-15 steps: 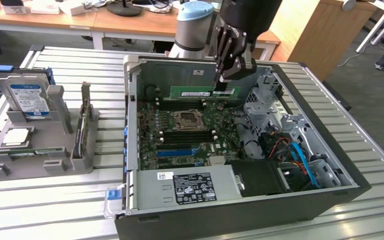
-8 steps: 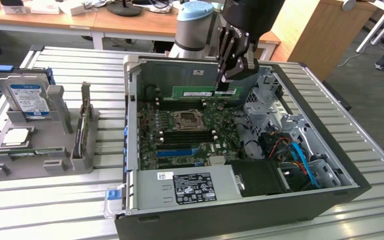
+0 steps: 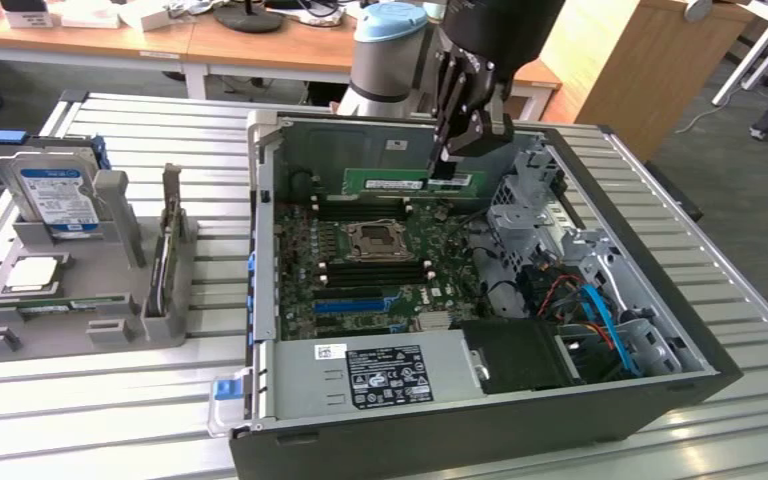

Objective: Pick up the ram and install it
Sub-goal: 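Pick up the ram and move it above insertion slot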

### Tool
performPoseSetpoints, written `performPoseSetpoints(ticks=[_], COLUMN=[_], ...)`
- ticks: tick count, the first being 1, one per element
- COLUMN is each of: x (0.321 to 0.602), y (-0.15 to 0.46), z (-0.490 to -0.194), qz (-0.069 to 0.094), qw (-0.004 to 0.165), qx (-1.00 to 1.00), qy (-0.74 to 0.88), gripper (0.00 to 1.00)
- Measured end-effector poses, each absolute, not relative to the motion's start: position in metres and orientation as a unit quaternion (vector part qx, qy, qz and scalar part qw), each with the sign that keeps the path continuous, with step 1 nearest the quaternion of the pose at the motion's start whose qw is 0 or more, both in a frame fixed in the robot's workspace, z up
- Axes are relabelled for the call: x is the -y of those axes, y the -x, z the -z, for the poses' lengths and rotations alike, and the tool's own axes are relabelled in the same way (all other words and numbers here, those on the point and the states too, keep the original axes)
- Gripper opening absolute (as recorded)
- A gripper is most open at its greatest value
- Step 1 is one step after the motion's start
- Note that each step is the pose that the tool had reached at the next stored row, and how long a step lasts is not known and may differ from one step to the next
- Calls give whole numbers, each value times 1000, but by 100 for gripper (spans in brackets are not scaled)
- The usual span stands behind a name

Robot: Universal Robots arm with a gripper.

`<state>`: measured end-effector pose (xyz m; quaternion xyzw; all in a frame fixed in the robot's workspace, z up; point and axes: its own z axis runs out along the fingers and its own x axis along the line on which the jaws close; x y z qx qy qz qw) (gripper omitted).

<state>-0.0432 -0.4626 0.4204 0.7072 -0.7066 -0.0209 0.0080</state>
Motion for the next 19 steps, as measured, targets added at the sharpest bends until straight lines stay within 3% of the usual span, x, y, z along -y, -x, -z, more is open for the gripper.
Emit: performPoseSetpoints(ticks=[19], x=[440], y=[42], z=[-416], qz=[21], qw=[8], qx=[718], qy=[-696], gripper=[12])
